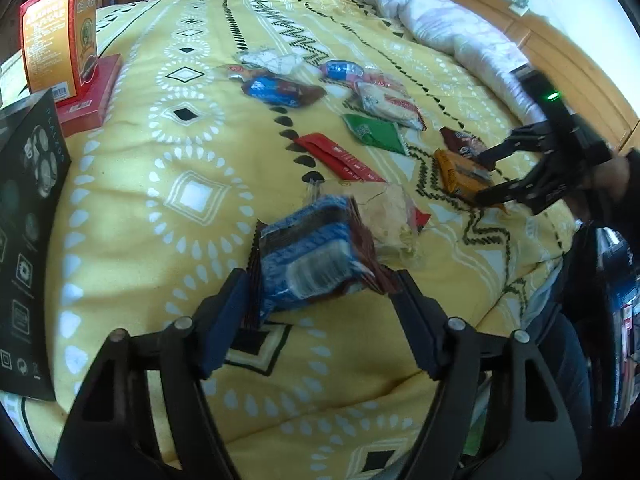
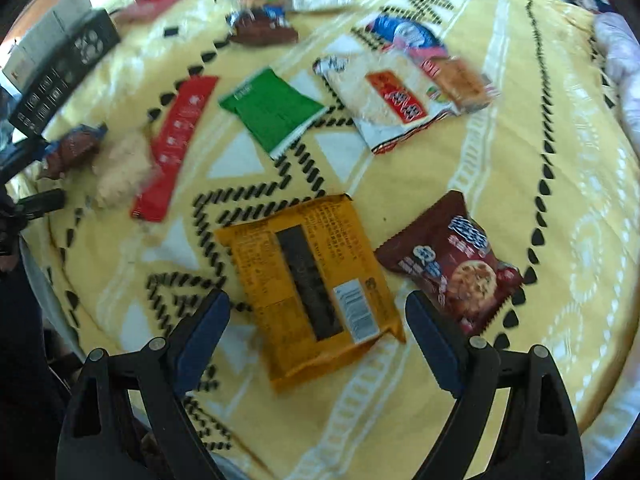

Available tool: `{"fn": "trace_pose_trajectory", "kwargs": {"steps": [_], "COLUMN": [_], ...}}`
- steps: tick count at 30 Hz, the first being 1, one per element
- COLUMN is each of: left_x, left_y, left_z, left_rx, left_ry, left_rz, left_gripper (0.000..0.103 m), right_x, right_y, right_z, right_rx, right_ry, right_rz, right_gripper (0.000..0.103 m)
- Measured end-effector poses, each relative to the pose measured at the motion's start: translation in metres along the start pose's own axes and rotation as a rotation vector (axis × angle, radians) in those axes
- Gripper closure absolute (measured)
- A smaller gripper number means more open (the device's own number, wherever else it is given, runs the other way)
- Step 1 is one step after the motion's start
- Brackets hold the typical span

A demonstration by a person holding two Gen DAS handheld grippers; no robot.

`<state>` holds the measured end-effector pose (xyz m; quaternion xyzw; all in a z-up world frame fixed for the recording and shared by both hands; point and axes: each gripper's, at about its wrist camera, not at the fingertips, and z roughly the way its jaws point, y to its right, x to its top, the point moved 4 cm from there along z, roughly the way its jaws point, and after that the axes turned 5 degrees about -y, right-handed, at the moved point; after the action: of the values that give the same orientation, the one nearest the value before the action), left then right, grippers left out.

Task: Organize snacks
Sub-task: 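Grasp the orange biscuit packet with the right tool while the left holds the blue packet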

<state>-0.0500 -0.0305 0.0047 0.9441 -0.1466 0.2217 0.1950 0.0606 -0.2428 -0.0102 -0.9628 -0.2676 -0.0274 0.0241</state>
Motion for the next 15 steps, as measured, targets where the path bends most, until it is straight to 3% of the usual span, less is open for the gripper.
{"fn": "trace_pose_trajectory", "kwargs": {"steps": [5, 11, 15], "left_x": [0.007, 0.015, 0.017], "left_y": [-0.004, 0.001, 0.015], "left_z": [-0.008, -0.011, -0.022], "left_rx": [-0.005, -0.059, -0.092], "left_ry": [0.028, 0.030, 0.050], "left_rz": [-0.042, -0.074, 0.019], "left_gripper": [0.029, 0.029, 0.023], "right_x": [0.007, -0.010, -0.028], "right_y": [0.004, 0.001, 0.000], "right_z": [0.021, 0.013, -0.011], "right_rx": [0.027, 0.031, 0.106], "right_ry": [-0.007, 0.121, 0.234], "right_rz": [0.026, 0.197, 0.308], "right_gripper": [0.015, 0.021, 0.021]}}
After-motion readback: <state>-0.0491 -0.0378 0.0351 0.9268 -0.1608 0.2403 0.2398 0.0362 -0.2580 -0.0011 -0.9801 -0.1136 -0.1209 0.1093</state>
